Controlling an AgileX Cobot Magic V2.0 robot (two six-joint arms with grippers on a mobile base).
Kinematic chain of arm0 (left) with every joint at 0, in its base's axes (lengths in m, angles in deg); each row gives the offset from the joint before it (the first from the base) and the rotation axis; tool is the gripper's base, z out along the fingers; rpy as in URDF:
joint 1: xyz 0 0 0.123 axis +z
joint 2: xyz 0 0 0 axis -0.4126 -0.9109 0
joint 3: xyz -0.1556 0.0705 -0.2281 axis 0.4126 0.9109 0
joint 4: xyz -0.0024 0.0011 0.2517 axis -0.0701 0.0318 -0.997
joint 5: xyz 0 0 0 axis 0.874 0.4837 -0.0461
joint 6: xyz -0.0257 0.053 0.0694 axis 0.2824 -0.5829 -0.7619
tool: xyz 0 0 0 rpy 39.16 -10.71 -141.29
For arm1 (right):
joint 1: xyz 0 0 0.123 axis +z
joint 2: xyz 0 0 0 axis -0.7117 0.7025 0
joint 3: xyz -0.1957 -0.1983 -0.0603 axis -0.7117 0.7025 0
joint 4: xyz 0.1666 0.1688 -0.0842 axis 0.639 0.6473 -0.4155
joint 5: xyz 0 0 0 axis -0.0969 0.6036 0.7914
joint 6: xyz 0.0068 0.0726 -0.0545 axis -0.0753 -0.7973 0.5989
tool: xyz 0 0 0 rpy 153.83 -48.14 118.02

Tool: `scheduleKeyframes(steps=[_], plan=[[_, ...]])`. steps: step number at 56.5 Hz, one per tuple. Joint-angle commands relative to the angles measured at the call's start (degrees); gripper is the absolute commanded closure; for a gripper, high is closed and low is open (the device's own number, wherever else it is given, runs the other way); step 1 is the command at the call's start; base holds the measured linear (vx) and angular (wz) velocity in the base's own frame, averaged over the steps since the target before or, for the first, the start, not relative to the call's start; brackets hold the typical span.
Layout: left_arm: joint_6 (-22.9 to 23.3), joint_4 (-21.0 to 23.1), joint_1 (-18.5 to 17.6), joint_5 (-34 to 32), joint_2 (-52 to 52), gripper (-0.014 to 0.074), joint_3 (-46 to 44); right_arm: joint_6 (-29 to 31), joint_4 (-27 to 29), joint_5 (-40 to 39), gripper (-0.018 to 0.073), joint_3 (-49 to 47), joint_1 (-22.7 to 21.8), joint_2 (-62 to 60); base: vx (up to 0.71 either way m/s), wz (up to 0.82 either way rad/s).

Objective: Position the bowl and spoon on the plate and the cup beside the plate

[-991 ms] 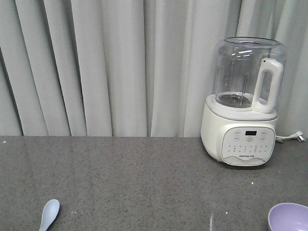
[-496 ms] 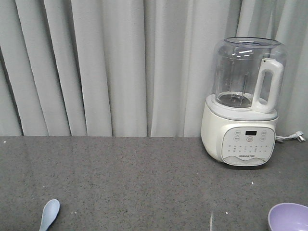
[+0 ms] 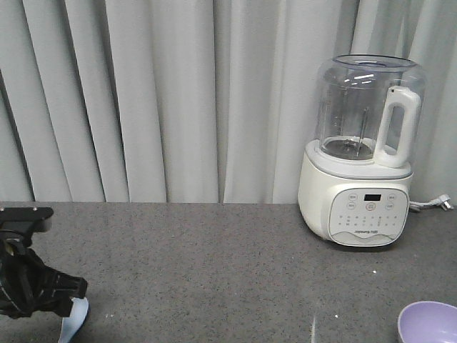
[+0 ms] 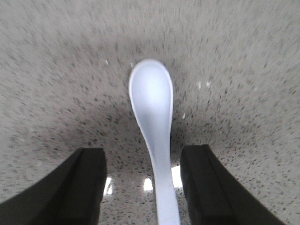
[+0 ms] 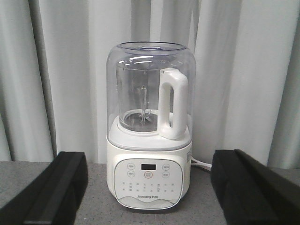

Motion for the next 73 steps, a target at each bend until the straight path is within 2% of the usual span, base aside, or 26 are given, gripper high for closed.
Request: scheduleKeyframes(steps=[1, 15, 28, 37, 42, 53, 66, 70, 73], plan=[[1.0, 0.6, -1.5, -1.3, -0.3, 0.0129, -2.0, 0.1, -0.1, -4.9, -0.0025, -2.0, -0.3, 0.1, 0.0, 0.0], [2.3, 0.4, -4.2, -1.5, -4.9, 0.0129, -2.0, 0.1, -0.1, -4.7, -0.0025, -2.0, -0.3, 0.1, 0.0, 0.0], [6.2, -4.7, -4.2, -0.7, -6.9, 0.0142, -2.0, 0.1, -0.1, -4.7, -0.0025, -2.0, -0.3, 0.1, 0.0, 0.0], [6.2, -3.9, -4.6, -1.5, -7.5, 0.0181, -2.0, 0.1, -0.1, -4.7, -0.0025, -2.0, -0.3, 0.1, 0.0, 0.0], [6.0, -4.1, -5.4, -1.5, -7.8, 0.0259, -2.0, 0.1, -0.1, -4.7, -0.0025, -2.0, -0.3, 0.1, 0.0, 0.0], [3.9, -4.0, -6.0, -1.2, -7.7, 0.0606, -2.0, 0.1, -0.1, -4.7, -0.0025, -2.0, -0.3, 0.1, 0.0, 0.0], [0.0, -4.0, -6.0, -0.9, -3.2, 0.0604, -2.0, 0.3, -2.0, -2.4, -0.0025, -2.2, -0.3, -0.3, 0.0, 0.0], [-1.1, -4.0, -6.0, -1.7, 0.6, 0.0604, -2.0, -0.1, -2.6, 2.1, -0.0025, -3.4, -0.3, -0.3, 0.0, 0.0], [-1.6, -4.0, -6.0, -2.3, 3.8, 0.0604, -2.0, -2.1, -5.0, 6.9, -0.0025, -5.0, -0.3, -0.3, 0.0, 0.0]])
